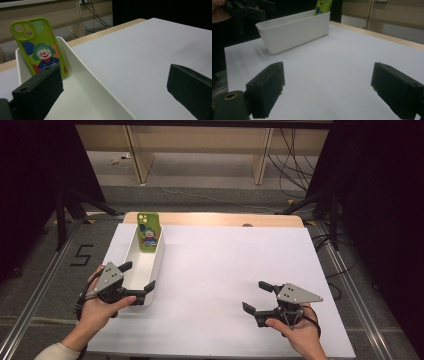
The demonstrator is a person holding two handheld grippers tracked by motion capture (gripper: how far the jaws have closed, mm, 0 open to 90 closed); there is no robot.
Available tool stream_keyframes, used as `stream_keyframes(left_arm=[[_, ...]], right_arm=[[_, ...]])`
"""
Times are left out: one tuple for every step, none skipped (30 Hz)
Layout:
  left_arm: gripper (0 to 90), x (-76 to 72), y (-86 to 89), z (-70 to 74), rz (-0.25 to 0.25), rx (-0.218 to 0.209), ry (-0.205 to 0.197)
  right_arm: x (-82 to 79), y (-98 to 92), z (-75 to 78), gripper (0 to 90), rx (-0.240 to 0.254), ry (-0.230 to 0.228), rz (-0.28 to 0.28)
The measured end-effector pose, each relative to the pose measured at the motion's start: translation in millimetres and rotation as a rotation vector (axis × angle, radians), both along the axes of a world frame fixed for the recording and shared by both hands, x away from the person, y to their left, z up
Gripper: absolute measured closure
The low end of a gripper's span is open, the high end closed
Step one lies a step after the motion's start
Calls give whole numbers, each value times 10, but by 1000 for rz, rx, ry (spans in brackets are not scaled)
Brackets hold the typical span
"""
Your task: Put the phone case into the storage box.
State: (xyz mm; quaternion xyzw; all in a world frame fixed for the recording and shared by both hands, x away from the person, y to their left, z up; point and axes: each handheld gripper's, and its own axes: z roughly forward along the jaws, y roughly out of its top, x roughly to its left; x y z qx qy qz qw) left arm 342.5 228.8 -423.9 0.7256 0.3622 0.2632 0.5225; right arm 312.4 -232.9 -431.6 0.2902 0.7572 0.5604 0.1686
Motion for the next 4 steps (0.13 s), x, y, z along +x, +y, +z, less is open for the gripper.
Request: stream_keyframes(left_arm=[[0,1,0,-2,1,0,0],[0,0,0,-3,2,-2,1],[0,2,2,-2,2,-1,1],[0,3,4,1,3,-3,1]], right_arm=[[0,-1,0,128,1,1,0],[1,-2,-1,128,0,-2,0],[2,-3,0,127,0,-2,-1],[3,-5,1,128,0,-3,-1]])
